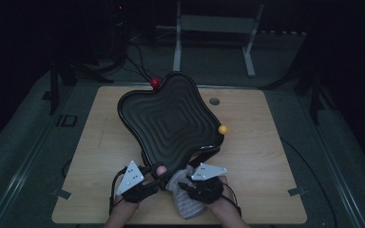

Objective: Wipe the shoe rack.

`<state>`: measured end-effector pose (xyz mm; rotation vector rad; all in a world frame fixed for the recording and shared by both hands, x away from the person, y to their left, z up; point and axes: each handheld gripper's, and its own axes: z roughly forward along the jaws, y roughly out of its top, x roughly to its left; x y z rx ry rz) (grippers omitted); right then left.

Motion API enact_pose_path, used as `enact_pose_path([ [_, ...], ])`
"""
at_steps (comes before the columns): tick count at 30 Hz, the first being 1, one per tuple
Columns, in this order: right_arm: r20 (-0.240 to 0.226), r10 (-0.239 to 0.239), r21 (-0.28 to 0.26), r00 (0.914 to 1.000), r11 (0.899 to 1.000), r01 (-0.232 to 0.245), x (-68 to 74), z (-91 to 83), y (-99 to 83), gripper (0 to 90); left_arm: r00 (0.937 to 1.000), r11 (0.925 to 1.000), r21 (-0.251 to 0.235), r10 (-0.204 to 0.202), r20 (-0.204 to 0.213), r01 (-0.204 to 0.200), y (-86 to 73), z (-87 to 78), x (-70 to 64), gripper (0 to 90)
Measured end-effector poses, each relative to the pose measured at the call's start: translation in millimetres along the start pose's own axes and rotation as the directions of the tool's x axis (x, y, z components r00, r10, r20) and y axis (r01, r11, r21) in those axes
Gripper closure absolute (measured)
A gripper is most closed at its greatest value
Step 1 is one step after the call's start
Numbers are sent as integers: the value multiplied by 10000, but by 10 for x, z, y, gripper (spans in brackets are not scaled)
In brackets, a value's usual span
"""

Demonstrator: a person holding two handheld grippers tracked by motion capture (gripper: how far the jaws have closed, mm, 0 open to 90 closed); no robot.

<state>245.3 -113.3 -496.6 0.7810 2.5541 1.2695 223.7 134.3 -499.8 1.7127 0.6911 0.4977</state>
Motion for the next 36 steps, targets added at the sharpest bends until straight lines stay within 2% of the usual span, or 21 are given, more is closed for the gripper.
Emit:
enact_pose_path([
  [2, 42, -14, 60, 10000, 10000, 14, -44, -37, 15, 707, 10000, 10000, -29, -15, -4, 15, -3, 0, 1, 605],
  [9, 532, 366, -550, 9979, 9979, -337, -218, -190, 81, 707, 10000, 10000, -4, -20, 65, 20, 2, 5, 0, 605],
  [13, 561, 348, -18, 9978, 9994, -348, -242, -51, -8, 706, 10000, 10000, -6, -20, 96, 20, 0, 2, 6, 605],
  [15, 589, 348, 38, 9977, 9994, -351, -262, -77, 5, 706, 9999, 10000, -13, -41, 106, 41, -1, 2, 8, 605],
  [19, 938, 541, -768, 9941, 9959, -469, -326, -245, 110, 706, 9998, 10000, -64, -75, 184, 77, -5, 4, 12, 605],
  [22, 1003, 680, -840, 9926, 9947, -597, -358, -222, 110, 707, 9998, 9999, -8, -102, 179, 103, 3, 5, 9, 605],
  [23, 1105, 608, -547, 9920, 9970, -550, -353, -107, 50, 710, 9998, 10000, -1, -97, 184, 97, 2, 2, 11, 605],
  [26, 970, 683, -135, 9929, 9976, -673, -374, -41, -7, 709, 9997, 9999, -8, -106, 201, 106, 2, 2, 13, 605],
  [30, 1213, 681, -606, 9903, 9963, -611, -402, -183, 76, 708, 9996, 9999, -45, -118, 263, 120, -2, 3, 15, 605],
  [32, 1294, 930, -900, 9872, 9926, -817, -443, -210, 100, 708, 9995, 9999, -24, -127, 296, 128, 3, 6, 9, 605],
  [33, 1294, 930, -900, 9872, 9926, -817, -443, -210, 100, 708, 9995, 9999, -24, -127, 296, 128, 3, 6, 9, 605],
  [34, 1322, 935, -765, 9868, 9935, -839, -438, -102, 51, 711, 9994, 9999, -37, -153, 298, 155, 0, 5, 9, 605],
  [36, 1288, 944, -637, 9872, 9942, -868, -441, -66, 28, 710, 9994, 9999, -17, -171, 317, 172, 2, -1, 17, 605],
])
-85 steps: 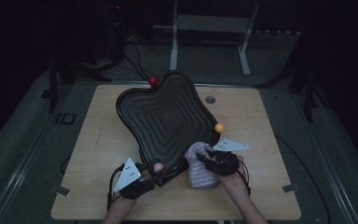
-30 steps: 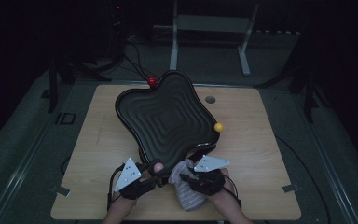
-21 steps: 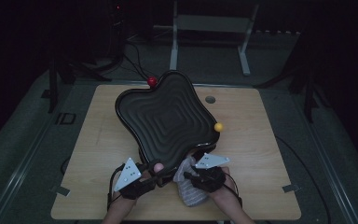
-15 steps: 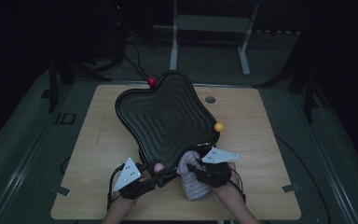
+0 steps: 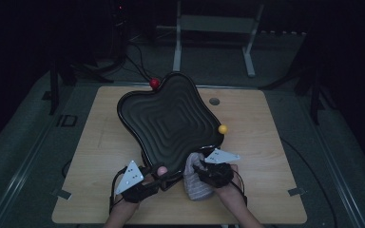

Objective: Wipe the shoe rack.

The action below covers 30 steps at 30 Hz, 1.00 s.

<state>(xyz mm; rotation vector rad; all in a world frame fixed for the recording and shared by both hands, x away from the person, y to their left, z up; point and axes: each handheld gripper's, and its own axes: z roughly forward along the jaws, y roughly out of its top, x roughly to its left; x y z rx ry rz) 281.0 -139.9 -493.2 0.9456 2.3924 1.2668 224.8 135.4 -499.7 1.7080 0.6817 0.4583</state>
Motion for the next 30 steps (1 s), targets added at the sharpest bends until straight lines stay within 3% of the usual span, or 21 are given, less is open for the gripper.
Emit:
enact_pose_path([
  [2, -15, -28, 192, 10000, 9998, 29, -13, -17, -2, 709, 10000, 10000, -17, 19, 16, -19, 1, 4, -5, 605],
  [6, 235, 103, -343, 9997, 9994, -95, -56, -143, 73, 707, 10000, 10000, -37, 15, 52, -15, -2, 5, -8, 605],
  [8, 309, 169, -398, 9994, 9991, -157, -66, -132, 68, 706, 10000, 10000, -30, 24, 63, -23, -2, 6, -13, 605],
  [12, 503, 232, 64, 9985, 9997, -235, -105, 37, -39, 704, 10000, 10000, -17, 40, 76, -40, -1, 4, -12, 604],
  [14, 488, 282, 105, 9984, 9995, -287, -115, 25, -30, 704, 10000, 10000, -30, 29, 92, -29, -2, 5, -11, 604],
  [16, 588, 184, -65, 9981, 9998, -180, -119, -54, 24, 703, 9999, 10000, -50, 40, 109, -40, -6, 3, -8, 605],
  [18, 612, 378, -443, 9974, 9984, -351, -151, -138, 69, 703, 9999, 10000, -72, 24, 117, -24, -7, 6, -14, 604],
  [23, 515, 590, -92, 9969, 9982, -586, -189, -7, -15, 702, 9999, 10000, -70, 13, 124, -13, -6, 7, -17, 605],
  [26, 538, 532, -101, 9971, 9986, -527, -182, -49, 7, 702, 9999, 10000, -78, 27, 147, -26, -9, 5, -13, 605],
  [28, 579, 669, -384, 9961, 9972, -647, -228, -145, 54, 702, 9999, 10000, -72, 10, 168, -8, -7, 5, -13, 605],
  [30, 602, 845, -390, 9946, 9958, -823, -274, -134, 26, 702, 9998, 10000, -80, 10, 174, -8, -7, 8, -16, 605],
])
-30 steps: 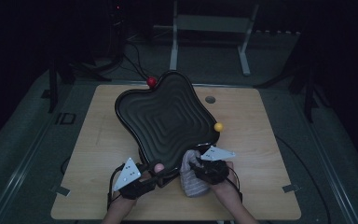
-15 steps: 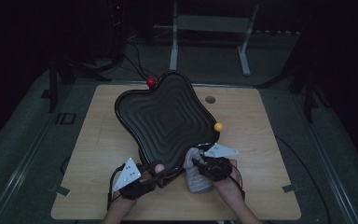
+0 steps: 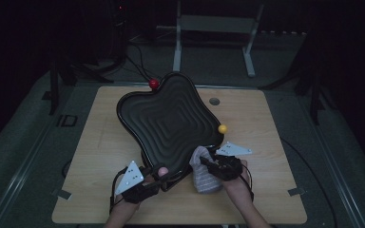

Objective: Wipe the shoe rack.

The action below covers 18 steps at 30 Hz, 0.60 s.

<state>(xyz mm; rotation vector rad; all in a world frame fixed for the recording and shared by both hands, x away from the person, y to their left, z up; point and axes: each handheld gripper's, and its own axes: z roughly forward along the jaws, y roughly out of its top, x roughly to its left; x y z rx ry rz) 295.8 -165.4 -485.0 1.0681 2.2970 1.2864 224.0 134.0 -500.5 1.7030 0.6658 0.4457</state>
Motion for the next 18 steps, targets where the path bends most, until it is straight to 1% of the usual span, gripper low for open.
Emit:
enact_pose_path([
  [1, 48, -1, 112, 10000, 9999, 0, -12, 33, -27, 702, 10000, 10000, -3, -1, 6, 1, -1, 0, 0, 605],
  [2, 48, -1, 112, 10000, 9999, 0, -12, 33, -27, 702, 10000, 10000, -3, -1, 6, 1, -1, 0, 0, 605],
  [3, 40, 64, 406, 10000, 9992, -66, -22, 94, -70, 702, 10000, 10000, 17, -7, 17, 7, 3, 1, 0, 605],
  [4, 10, 122, 433, 9999, 9990, -122, -22, 89, -68, 702, 10000, 10000, 24, 1, 25, -1, 3, 0, -1, 605],
  [5, 25, 71, 408, 10000, 9991, -72, -18, 61, -49, 702, 10000, 10000, 28, 2, 37, -2, 3, -1, 0, 605],
  [7, 79, 11, 196, 10000, 9998, -12, -24, -15, -3, 702, 10000, 10000, 11, -8, 49, 8, 1, -2, 3, 605],
  [8, 79, 11, 196, 10000, 9998, -12, -24, -15, -3, 702, 10000, 10000, 5, -6, 50, 6, 0, -2, 3, 605],
  [9, 130, 115, 87, 9999, 9999, -116, -68, -57, 8, 702, 10000, 10000, 5, -17, 51, 17, 1, -1, 1, 605],
  [10, 156, 157, 76, 9998, 9998, -158, -96, -50, -8, 701, 10000, 10000, 5, -17, 51, 17, 1, -1, 1, 605],
  [12, 197, 242, 139, 9995, 9996, -244, -119, -33, -34, 702, 10000, 10000, -9, -18, 55, 18, 1, 3, -3, 605],
  [13, 322, 273, 389, 9991, 9988, -286, -158, 25, -88, 701, 10000, 10000, -17, -16, 62, 16, 0, 3, -3, 605],
  [14, 322, 273, 389, 9991, 9988, -286, -158, 25, -88, 701, 10000, 10000, -9, -16, 68, 16, 1, 3, -4, 605],
  [15, 270, 441, 510, 9987, 9977, -454, -181, 29, -104, 702, 10000, 10000, 3, -15, 71, 15, 3, 3, -4, 605],
  [17, 300, 386, 482, 9988, 9980, -400, -176, -1, -86, 702, 10000, 10000, 0, -24, 91, 24, 2, 2, -2, 604],
  [18, 360, 274, 286, 9990, 9992, -284, -166, -83, -37, 702, 9999, 10000, -4, -18, 110, 18, 0, -1, 2, 604],
])
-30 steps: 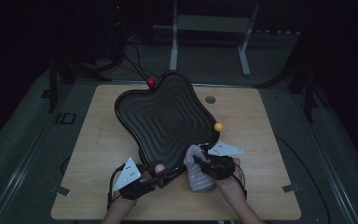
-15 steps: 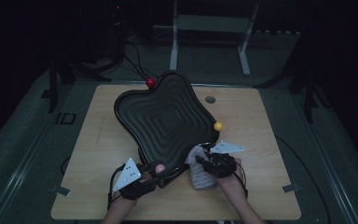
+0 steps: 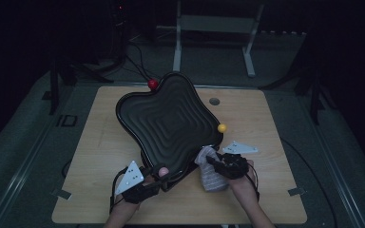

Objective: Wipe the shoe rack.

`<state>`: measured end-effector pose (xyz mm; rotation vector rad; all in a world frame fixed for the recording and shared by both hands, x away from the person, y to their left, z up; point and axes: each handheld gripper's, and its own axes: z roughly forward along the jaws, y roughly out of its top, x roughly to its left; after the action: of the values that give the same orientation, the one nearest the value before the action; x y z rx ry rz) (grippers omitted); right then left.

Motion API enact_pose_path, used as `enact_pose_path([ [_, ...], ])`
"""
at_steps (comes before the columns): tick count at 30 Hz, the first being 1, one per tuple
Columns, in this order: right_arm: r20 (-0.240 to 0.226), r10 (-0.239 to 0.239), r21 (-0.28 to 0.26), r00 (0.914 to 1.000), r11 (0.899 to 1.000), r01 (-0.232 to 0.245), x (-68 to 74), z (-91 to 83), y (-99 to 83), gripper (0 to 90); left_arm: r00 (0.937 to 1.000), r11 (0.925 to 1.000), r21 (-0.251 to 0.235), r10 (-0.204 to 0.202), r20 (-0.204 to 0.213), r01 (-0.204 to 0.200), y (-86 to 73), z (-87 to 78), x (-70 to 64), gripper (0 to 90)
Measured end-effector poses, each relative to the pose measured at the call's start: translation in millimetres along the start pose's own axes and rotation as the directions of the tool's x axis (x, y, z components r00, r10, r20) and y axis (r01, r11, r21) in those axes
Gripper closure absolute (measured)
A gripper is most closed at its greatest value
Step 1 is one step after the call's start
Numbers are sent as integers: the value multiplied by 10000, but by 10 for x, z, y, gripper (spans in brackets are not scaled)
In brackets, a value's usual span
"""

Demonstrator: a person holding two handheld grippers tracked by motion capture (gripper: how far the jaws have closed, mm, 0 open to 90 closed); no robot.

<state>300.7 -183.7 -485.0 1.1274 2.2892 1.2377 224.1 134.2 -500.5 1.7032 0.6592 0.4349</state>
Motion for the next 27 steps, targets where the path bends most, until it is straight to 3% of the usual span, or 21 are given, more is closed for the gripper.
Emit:
enact_pose_path([
  [4, 148, 129, -238, 9998, 9996, -125, -63, -87, 25, 702, 10000, 10000, -4, -21, 37, 21, 1, 2, -2, 605],
  [10, 286, 236, 167, 9993, 9996, -240, -133, -1, -44, 701, 10000, 10000, -14, -27, 29, 28, 3, 8, -8, 604],
  [14, 465, 176, -175, 9988, 9997, -168, -159, -124, 27, 701, 10000, 10000, -24, -21, 49, 21, 0, 4, -5, 605],
  [17, 788, 397, -452, 9961, 9983, -363, -245, -201, 44, 701, 10000, 10000, -42, -23, 66, 23, -3, 3, -2, 605],
  [18, 910, 607, -405, 9940, 9975, -572, -311, -174, 16, 702, 10000, 10000, -40, -18, 65, 18, -3, 3, -2, 604],
  [23, 858, 568, -30, 9947, 9984, -568, -326, -102, -30, 701, 9999, 10000, -14, -40, 116, 40, 0, 2, 5, 605],
  [27, 1134, 615, -612, 9916, 9966, -548, -365, -228, 50, 701, 9999, 10000, -24, -64, 154, 64, 0, 3, 10, 604],
])
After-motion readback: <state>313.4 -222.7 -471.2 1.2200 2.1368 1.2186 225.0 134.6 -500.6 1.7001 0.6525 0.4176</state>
